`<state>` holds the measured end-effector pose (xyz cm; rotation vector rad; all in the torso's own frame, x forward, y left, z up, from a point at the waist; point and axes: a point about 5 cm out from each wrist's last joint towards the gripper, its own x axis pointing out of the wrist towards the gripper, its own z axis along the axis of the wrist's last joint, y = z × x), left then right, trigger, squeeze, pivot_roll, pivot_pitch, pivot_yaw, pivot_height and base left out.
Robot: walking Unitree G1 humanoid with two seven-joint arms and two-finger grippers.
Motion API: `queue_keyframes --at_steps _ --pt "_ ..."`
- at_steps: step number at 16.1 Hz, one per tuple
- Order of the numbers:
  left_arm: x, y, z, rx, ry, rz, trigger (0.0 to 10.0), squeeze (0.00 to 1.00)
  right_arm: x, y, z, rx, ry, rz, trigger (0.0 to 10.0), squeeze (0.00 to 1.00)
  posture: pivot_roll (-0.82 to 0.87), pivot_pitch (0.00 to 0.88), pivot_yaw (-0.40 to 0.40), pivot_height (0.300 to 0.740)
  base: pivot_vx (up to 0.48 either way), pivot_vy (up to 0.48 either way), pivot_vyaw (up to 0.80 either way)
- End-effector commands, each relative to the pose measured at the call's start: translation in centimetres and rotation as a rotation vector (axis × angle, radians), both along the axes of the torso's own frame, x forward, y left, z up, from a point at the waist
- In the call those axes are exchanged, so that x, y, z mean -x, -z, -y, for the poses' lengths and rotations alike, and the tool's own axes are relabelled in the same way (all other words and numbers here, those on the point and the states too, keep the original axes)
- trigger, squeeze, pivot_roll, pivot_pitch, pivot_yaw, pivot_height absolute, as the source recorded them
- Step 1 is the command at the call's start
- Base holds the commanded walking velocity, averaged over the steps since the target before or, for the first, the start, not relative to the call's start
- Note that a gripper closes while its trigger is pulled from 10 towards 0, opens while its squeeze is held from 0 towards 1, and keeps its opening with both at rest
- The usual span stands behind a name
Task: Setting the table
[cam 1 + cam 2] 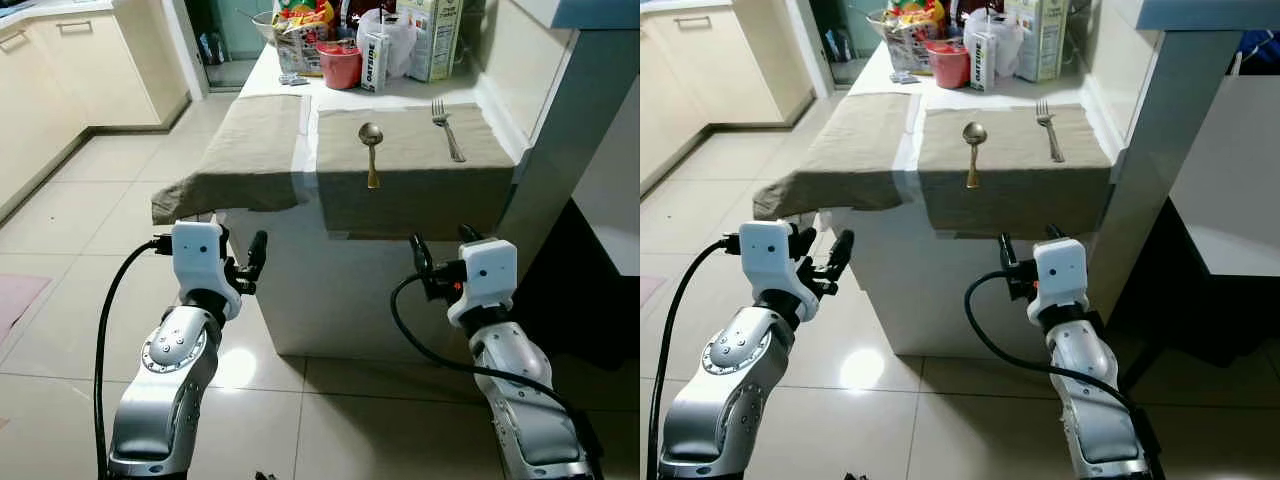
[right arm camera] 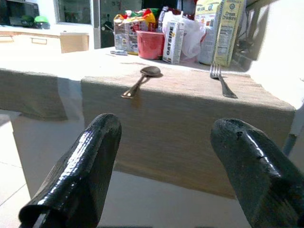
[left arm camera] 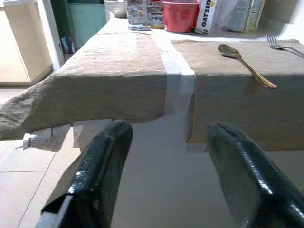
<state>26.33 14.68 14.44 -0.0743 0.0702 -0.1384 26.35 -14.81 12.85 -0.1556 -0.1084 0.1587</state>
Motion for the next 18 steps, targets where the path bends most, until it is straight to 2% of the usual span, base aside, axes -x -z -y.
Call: queue_keyframes --at_steps 1,2,3,7,15,16,18 --pt "-0.20 0.09 -0.25 -0.015 -0.011 -0.001 10.0 1.00 -0.23 -0.04 -0.12 0.006 -0.007 -0.004 10.0 0.00 -0.18 0.006 0.105 0.740 0.000 0.000 0.00" --pt "-0.22 0.15 -0.41 -0.014 -0.015 -0.003 10.0 1.00 -0.27 -0.04 -0.07 -0.007 0.002 -0.002 10.0 0.00 -0.18 0.006 0.105 0.740 0.000 0.000 0.00" --pt "-0.27 0.14 -0.42 -0.018 -0.015 -0.002 10.0 1.00 -0.37 -0.01 0.08 -0.025 0.014 -0.004 10.0 1.00 -0.18 0.003 0.104 0.740 0.000 0.000 0.00" --pt "-0.43 0.05 -0.38 -0.029 -0.008 0.009 10.0 1.00 -0.47 0.16 -0.08 -0.040 -0.002 -0.013 10.0 1.00 -0.18 0.000 0.109 0.740 0.000 0.000 0.00" --pt "-0.61 0.03 -0.17 -0.041 0.009 0.017 10.0 1.00 -0.77 -0.07 -0.23 -0.006 0.004 0.008 10.0 1.00 -0.18 0.000 0.103 0.740 0.000 0.000 0.00" --pt "-0.81 0.23 -0.43 -0.051 -0.019 0.003 10.0 0.00 -0.99 -0.03 -0.22 0.002 0.014 0.002 10.0 0.00 -0.18 0.000 0.102 0.740 0.000 0.000 0.00" --pt "-0.99 0.19 -0.52 -0.052 -0.021 0.001 10.0 0.00 -1.16 -0.25 -0.37 -0.003 0.005 0.006 10.0 0.00 -0.18 0.000 0.103 0.740 0.000 0.000 0.00"
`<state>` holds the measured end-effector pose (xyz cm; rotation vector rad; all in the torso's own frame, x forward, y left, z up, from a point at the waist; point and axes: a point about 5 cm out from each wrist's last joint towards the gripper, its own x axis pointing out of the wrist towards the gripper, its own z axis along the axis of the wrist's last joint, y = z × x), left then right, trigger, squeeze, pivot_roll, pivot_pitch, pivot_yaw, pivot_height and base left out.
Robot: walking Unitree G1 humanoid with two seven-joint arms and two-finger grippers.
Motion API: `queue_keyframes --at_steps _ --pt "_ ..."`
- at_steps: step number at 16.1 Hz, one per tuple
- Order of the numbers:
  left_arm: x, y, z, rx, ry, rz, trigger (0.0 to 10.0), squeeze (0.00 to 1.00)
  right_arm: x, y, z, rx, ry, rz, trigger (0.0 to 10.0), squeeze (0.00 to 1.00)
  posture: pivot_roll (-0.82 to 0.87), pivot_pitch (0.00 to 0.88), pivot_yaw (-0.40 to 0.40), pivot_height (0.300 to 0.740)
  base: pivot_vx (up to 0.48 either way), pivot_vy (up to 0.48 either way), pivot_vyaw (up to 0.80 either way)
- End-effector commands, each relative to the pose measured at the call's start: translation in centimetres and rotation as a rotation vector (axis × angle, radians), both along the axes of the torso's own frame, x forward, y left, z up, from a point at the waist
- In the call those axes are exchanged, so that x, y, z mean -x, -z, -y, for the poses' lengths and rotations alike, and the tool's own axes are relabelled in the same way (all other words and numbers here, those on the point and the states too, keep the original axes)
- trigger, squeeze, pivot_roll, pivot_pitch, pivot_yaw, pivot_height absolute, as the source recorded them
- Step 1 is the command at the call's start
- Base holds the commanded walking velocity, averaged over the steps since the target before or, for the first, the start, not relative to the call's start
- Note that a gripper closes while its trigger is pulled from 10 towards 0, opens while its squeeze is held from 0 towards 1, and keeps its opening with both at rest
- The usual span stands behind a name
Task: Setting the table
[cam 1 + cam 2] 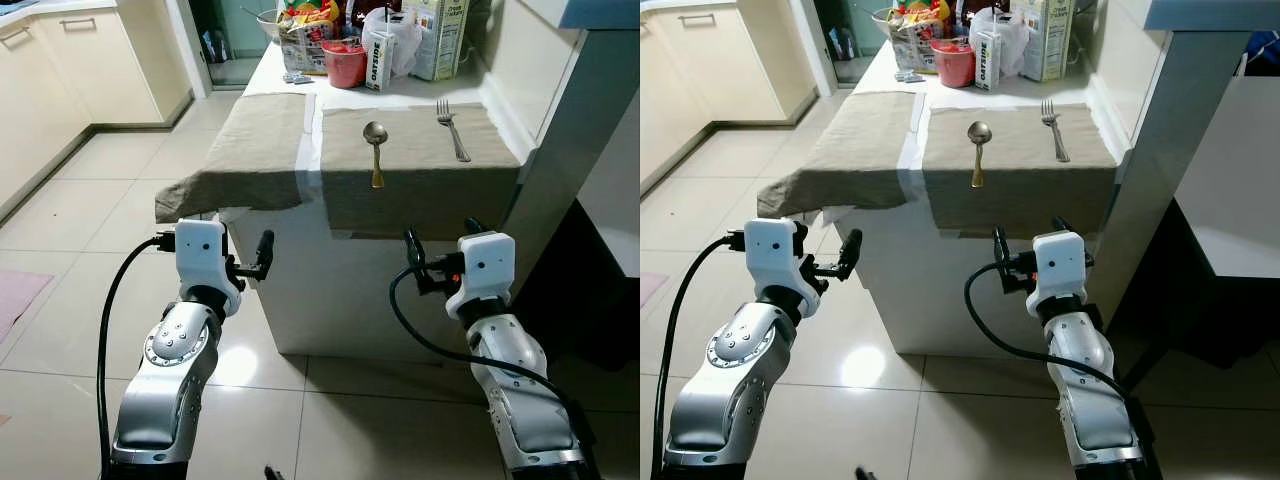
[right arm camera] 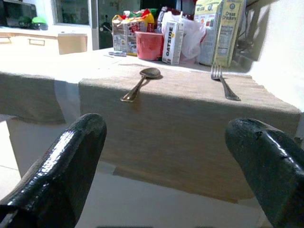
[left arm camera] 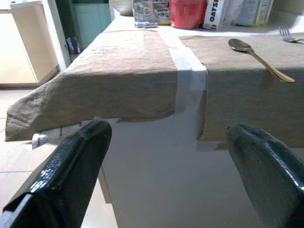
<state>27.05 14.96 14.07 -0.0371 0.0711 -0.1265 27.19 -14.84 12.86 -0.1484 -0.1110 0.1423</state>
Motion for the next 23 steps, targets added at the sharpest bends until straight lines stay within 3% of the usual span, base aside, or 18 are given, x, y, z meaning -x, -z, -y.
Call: queue_keyframes --at_steps 1,7,11,16,23 --pt "-0.3 -0.3 -0.2 -0.013 -0.013 0.006 10.0 0.00 -0.4 -0.5 -0.5 0.002 -0.016 0.011 10.0 0.00 -0.18 0.000 0.104 0.740 0.000 -0.469 0.00" --pt "-0.7 -0.4 0.2 -0.026 -0.006 0.019 10.0 0.00 -0.2 -0.3 -0.5 0.009 -0.016 0.011 10.0 0.00 -0.18 0.000 0.107 0.740 0.041 -0.454 0.00" --pt "-1.2 -0.9 0.3 -0.016 0.004 0.029 10.0 0.00 -0.3 -0.4 -0.5 0.017 -0.019 0.014 10.0 0.00 -0.19 0.000 0.108 0.740 0.000 0.000 0.00" --pt "-1.6 -2.4 1.3 -0.027 0.043 0.095 10.0 0.00 -0.9 -1.6 -0.8 0.013 -0.009 0.077 10.0 0.00 -0.19 0.000 0.116 0.740 0.480 0.000 0.00" --pt "-1.7 -4.0 2.1 -0.055 0.089 0.169 10.0 0.00 -1.0 -1.4 -0.8 0.014 -0.003 0.076 10.0 0.00 -0.18 0.000 0.122 0.740 0.480 0.000 0.00"
